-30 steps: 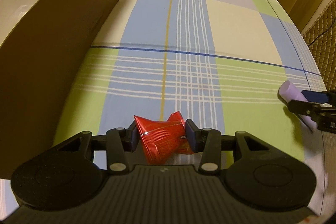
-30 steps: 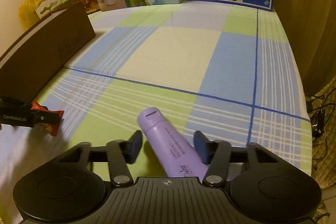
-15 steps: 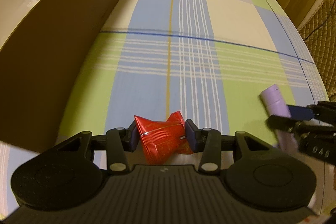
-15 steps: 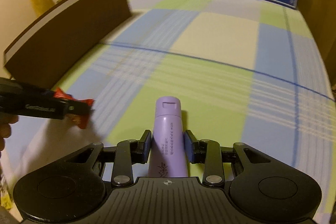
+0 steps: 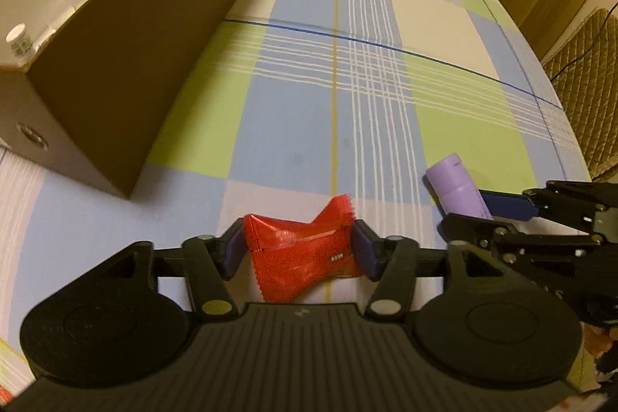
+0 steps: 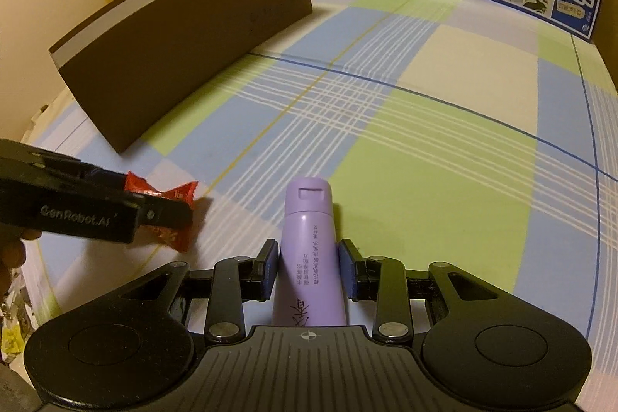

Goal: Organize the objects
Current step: 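Lift candy packet with left tool while right tool lifts tube toward brown box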

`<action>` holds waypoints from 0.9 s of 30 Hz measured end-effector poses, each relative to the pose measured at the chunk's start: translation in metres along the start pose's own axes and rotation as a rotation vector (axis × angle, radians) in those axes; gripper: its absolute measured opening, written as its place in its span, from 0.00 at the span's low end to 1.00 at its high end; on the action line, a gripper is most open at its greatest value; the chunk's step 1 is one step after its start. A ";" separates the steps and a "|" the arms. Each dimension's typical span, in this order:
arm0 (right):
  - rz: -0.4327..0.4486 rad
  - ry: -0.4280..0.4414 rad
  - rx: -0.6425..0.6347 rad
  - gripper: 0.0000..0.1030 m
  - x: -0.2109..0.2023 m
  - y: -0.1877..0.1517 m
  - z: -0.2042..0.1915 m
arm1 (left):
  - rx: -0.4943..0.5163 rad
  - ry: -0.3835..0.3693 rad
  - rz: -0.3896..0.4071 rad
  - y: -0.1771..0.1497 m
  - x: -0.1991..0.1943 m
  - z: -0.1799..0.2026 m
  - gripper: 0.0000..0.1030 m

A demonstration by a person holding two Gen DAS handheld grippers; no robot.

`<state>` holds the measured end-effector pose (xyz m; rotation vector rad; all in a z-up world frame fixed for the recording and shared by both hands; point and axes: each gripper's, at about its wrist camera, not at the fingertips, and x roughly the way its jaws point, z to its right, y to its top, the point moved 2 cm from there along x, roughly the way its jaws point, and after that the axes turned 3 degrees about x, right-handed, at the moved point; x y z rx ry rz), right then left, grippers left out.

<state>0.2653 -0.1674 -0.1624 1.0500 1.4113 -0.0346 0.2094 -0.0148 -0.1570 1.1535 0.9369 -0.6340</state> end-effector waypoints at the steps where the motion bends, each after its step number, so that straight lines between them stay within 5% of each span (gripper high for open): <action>1: 0.000 -0.002 0.001 0.30 -0.001 0.000 0.000 | 0.000 0.000 -0.001 -0.001 -0.001 0.000 0.55; 4: 0.001 -0.006 -0.001 0.30 -0.003 -0.002 -0.002 | 0.007 0.002 0.002 -0.005 -0.003 0.001 0.55; 14: 0.003 -0.014 -0.003 0.30 -0.003 -0.004 -0.004 | 0.033 0.002 0.014 -0.012 -0.007 0.006 0.32; 27: -0.007 -0.032 -0.016 0.30 -0.001 -0.004 -0.007 | 0.016 -0.017 0.005 -0.015 -0.011 0.004 0.27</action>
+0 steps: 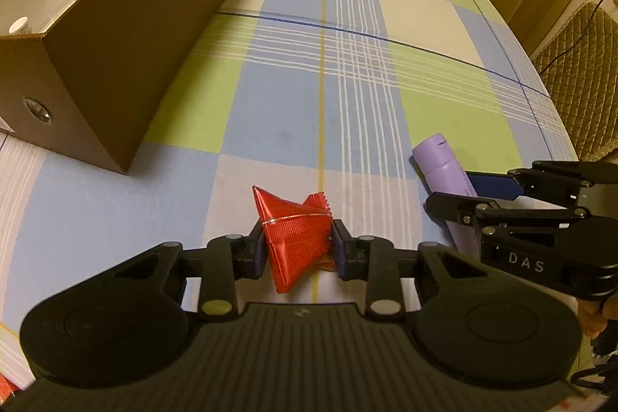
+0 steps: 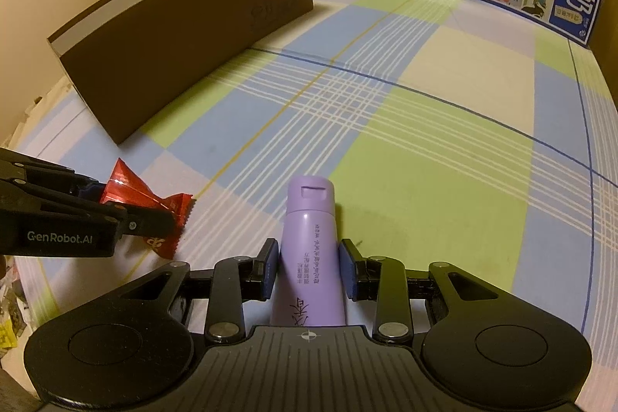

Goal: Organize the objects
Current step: 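Lift candy packet with left tool while right tool lifts tube toward brown box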

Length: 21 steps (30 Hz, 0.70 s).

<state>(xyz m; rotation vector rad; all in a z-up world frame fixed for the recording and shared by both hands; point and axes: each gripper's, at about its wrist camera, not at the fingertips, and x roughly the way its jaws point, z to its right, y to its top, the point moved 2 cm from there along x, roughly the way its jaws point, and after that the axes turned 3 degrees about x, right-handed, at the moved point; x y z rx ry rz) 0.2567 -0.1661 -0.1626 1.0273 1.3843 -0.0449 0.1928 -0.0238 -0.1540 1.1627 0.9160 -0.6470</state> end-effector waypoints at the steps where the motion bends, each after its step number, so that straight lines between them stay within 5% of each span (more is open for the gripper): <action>1: -0.001 -0.001 0.000 0.30 0.000 0.000 0.000 | 0.001 0.001 0.000 0.000 0.000 0.000 0.27; 21: -0.033 -0.016 0.021 0.30 -0.002 -0.002 -0.007 | 0.008 -0.012 0.018 0.000 -0.016 -0.006 0.27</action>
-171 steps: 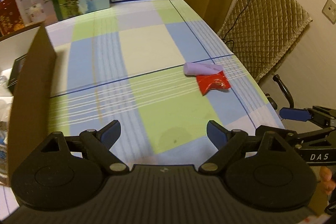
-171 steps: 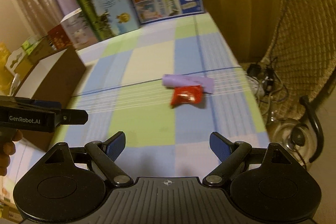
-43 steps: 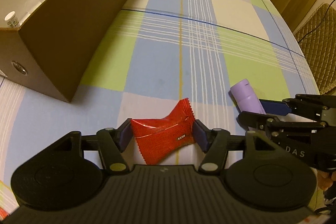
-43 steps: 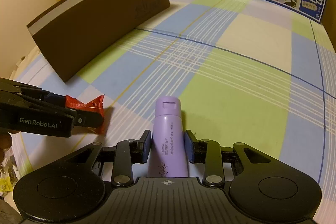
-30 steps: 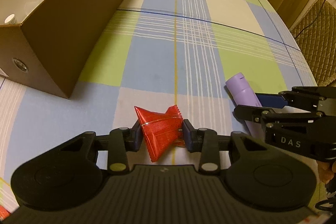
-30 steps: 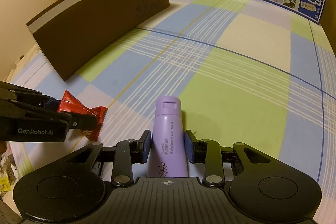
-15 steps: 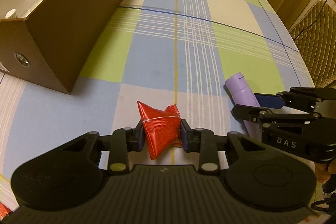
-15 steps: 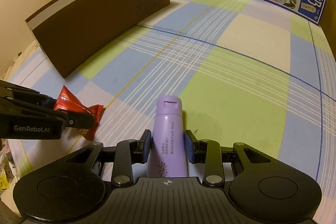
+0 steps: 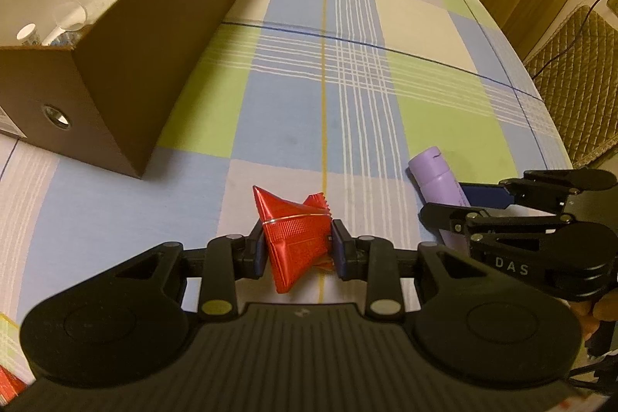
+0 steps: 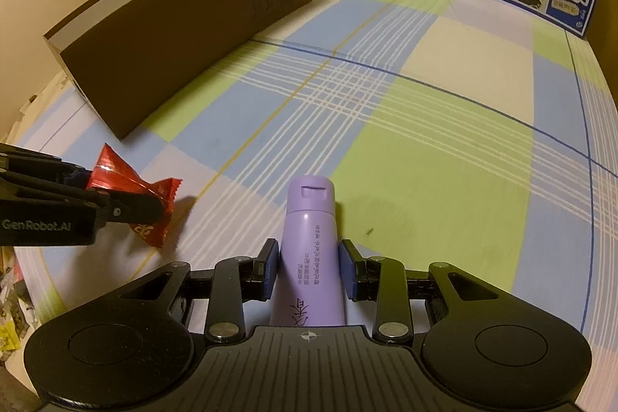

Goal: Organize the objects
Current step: 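Lift candy packet with left tool while right tool lifts tube toward brown box, then lower candy packet into box and open left tool while right tool releases tube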

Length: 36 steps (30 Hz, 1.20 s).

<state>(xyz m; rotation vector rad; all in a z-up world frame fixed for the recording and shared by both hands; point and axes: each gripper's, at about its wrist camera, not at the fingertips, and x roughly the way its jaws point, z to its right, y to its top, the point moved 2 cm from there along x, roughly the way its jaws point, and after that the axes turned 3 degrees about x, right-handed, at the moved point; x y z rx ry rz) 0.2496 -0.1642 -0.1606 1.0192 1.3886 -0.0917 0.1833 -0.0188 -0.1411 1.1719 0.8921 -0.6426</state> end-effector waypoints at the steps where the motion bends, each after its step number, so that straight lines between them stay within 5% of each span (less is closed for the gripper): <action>1: -0.004 0.001 0.004 0.30 0.000 0.000 -0.001 | 0.000 -0.001 0.002 0.000 -0.002 -0.001 0.27; 19: 0.092 0.181 0.195 0.30 -0.047 0.058 -0.027 | -0.008 -0.094 0.142 0.037 -0.082 -0.025 0.27; 29: 0.169 0.328 0.150 0.30 -0.048 0.128 -0.098 | -0.062 -0.006 0.218 0.074 -0.120 -0.097 0.27; 36: 0.198 0.345 0.113 0.30 -0.026 0.171 -0.147 | -0.072 0.075 0.224 0.101 -0.119 -0.154 0.27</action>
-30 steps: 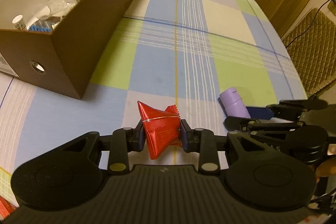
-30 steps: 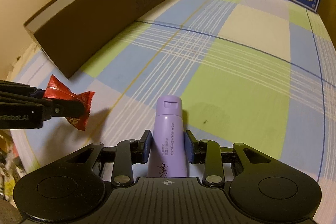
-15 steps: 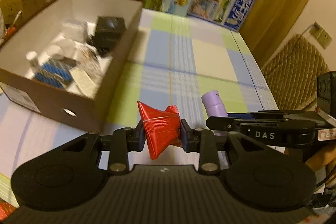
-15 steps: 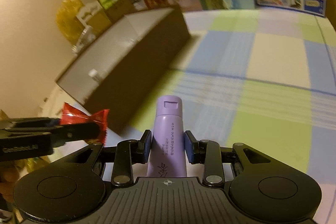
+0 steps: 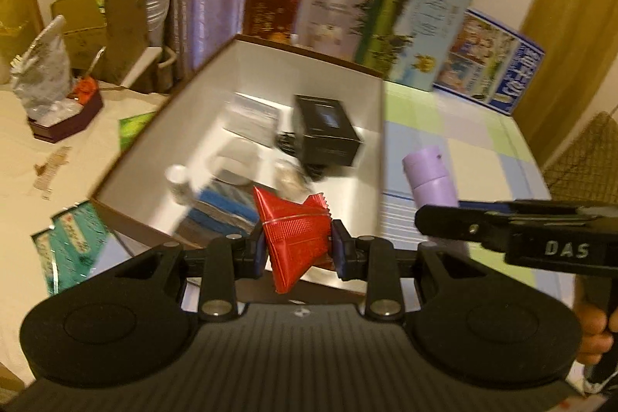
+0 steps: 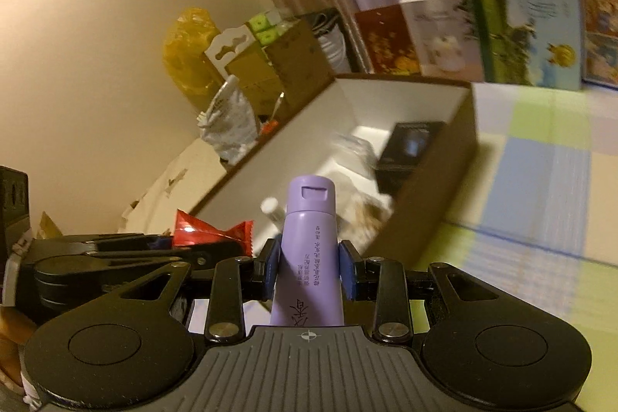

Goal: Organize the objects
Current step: 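Lower candy packet into box and open left tool while right tool releases tube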

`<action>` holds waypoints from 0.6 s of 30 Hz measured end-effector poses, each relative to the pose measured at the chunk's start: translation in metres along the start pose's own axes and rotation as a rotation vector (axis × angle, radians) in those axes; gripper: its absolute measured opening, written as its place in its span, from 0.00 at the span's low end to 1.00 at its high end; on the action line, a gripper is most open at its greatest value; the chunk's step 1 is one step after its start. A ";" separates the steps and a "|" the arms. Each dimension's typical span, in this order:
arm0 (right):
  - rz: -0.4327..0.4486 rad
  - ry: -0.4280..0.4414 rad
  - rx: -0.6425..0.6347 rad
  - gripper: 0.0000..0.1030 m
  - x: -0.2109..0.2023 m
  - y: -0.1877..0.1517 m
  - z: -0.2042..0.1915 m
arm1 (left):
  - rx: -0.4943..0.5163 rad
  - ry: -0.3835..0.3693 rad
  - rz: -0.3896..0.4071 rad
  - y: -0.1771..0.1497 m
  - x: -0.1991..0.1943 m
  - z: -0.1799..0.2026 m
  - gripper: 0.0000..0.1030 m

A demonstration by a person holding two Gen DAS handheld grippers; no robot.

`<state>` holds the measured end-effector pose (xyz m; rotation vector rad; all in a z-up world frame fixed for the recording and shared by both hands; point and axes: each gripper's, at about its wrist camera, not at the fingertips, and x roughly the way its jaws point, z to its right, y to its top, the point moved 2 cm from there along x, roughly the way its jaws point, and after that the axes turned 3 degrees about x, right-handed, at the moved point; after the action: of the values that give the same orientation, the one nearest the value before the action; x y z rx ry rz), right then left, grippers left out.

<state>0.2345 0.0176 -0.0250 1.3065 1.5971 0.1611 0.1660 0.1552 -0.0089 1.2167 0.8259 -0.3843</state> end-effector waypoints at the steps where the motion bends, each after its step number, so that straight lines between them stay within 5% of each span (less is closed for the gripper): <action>1: 0.000 -0.002 -0.001 0.30 0.007 0.004 -0.004 | 0.000 0.007 -0.002 0.003 0.003 -0.007 0.27; 18: -0.032 -0.104 0.063 0.29 0.085 0.023 -0.018 | 0.041 0.000 -0.102 0.030 0.070 -0.077 0.22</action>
<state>0.2452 0.1019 -0.0533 1.3161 1.5444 0.0229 0.2051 0.2480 -0.0485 1.2154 0.8865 -0.4862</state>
